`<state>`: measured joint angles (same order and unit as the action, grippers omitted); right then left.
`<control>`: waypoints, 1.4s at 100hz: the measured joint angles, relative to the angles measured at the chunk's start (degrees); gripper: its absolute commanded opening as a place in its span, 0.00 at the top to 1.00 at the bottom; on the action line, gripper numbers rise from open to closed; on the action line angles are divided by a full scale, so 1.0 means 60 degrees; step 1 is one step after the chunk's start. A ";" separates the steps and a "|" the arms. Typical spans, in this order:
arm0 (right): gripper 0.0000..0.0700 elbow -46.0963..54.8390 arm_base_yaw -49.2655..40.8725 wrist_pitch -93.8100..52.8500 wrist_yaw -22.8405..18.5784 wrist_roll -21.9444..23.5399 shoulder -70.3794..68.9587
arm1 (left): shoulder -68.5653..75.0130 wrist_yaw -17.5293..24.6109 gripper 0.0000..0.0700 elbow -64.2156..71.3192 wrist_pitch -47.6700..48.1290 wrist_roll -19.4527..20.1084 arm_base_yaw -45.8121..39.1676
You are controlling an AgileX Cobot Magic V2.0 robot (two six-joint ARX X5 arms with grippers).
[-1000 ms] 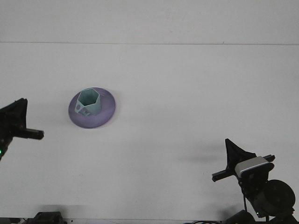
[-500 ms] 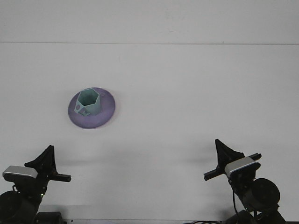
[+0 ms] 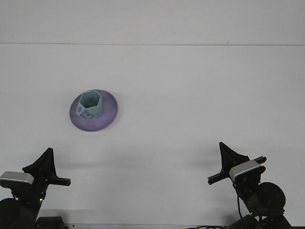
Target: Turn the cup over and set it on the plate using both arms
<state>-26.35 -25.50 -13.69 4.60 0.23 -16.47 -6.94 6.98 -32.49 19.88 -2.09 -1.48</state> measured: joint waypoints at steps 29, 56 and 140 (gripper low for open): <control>1.00 0.0000 0.0000 0.0000 0.0000 0.0000 0.0000 | 0.0302 -0.0452 0.98 0.0685 -0.1344 0.0124 -0.0011; 1.00 0.0000 0.0000 0.0069 -0.0007 0.0000 0.0000 | 0.1096 -0.0463 0.98 0.4065 -0.4707 0.0295 -0.0025; 1.00 0.0000 0.0000 0.0120 -0.0004 0.0000 0.0000 | 0.1122 -0.0448 0.98 0.5089 -0.5880 -0.0069 -0.0025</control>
<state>-26.35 -25.50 -12.97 4.58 0.23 -16.47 -0.21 4.29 -1.96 -15.40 -2.50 -1.63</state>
